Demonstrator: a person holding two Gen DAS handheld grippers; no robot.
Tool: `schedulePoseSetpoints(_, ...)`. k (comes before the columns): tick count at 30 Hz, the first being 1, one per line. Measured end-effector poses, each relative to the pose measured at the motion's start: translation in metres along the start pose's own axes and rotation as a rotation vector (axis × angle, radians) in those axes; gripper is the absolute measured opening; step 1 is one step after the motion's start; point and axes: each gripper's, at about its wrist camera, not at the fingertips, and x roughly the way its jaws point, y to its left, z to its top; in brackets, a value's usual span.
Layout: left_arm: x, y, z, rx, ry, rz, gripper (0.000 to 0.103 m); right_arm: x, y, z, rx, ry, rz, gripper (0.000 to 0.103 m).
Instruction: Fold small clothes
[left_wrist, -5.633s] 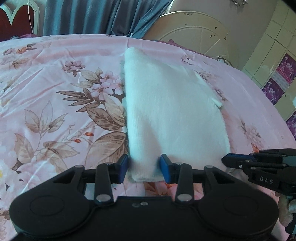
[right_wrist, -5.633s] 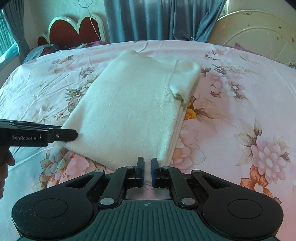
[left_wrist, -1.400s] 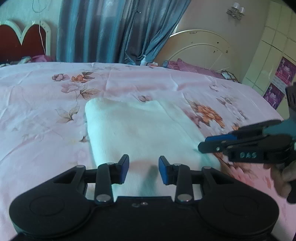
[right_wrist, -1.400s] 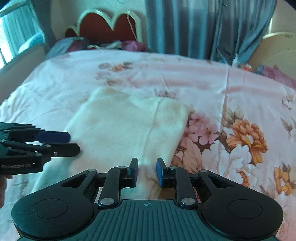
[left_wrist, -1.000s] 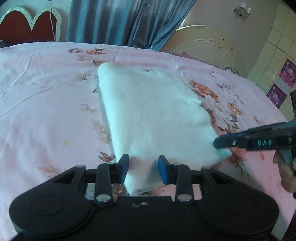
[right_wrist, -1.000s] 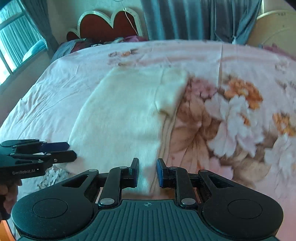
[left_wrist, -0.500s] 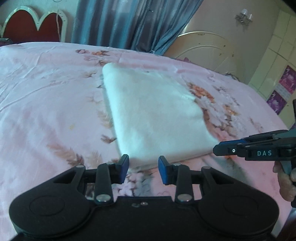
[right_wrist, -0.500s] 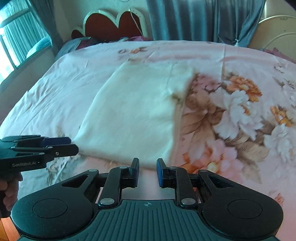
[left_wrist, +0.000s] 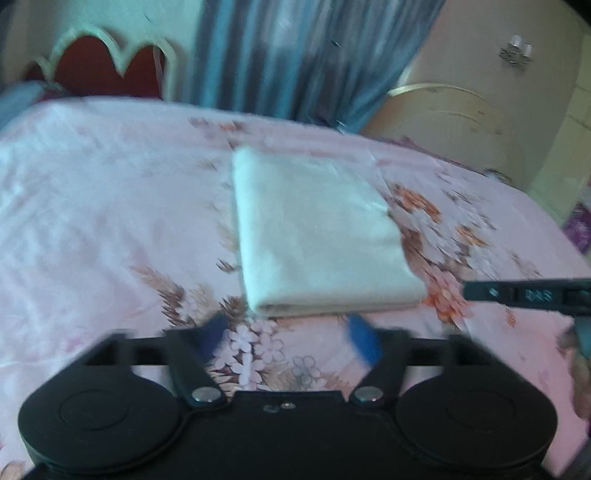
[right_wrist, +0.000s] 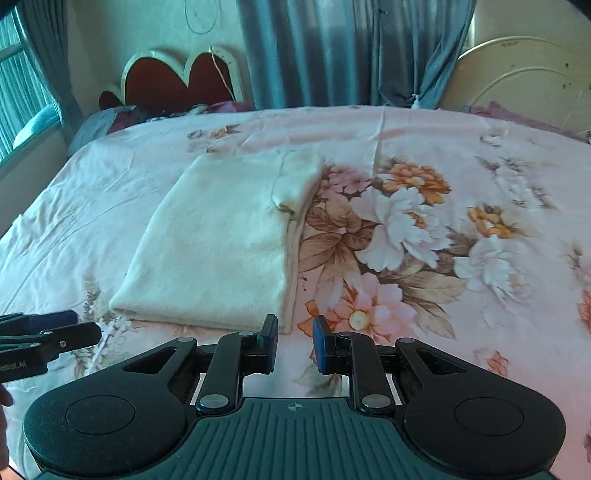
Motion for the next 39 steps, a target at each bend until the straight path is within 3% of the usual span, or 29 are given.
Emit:
schedulePoseSetpoints(1,-0.008,-0.008,-0.001,0.006,-0.031,0.044,0.101,-0.006,0.001,-0.003,0.001,-0.007,-0.024,0.033)
schedulePoseSetpoints(2,-0.015,-0.013,-0.002,0.011,-0.053,0.07,0.103,-0.013,0.001,-0.006,0.001,-0.021,-0.044,0.084)
schedulePoseSetpoints(3,-0.023,-0.019,-0.003,0.016,-0.071,0.094,0.103,-0.024,0.001,-0.01,-0.002,-0.062,-0.051,0.103)
schedulePoseSetpoints(4,-0.029,-0.022,-0.003,0.016,-0.076,0.11,0.103,-0.034,0.002,-0.015,-0.019,-0.103,-0.048,0.103)
schedulePoseSetpoints(9,-0.062,-0.031,-0.008,-0.027,-0.078,0.114,0.103,-0.073,0.003,-0.03,-0.023,-0.128,-0.06,0.103)
schedulePoseSetpoints(17,-0.108,-0.063,-0.024,0.036,-0.126,0.097,0.103,-0.13,0.007,-0.045,-0.012,-0.166,-0.057,0.103)
schedulePoseSetpoints(39,-0.175,-0.078,-0.06,0.083,-0.199,0.115,0.103,-0.193,0.035,-0.09,-0.04,-0.213,-0.038,0.103)
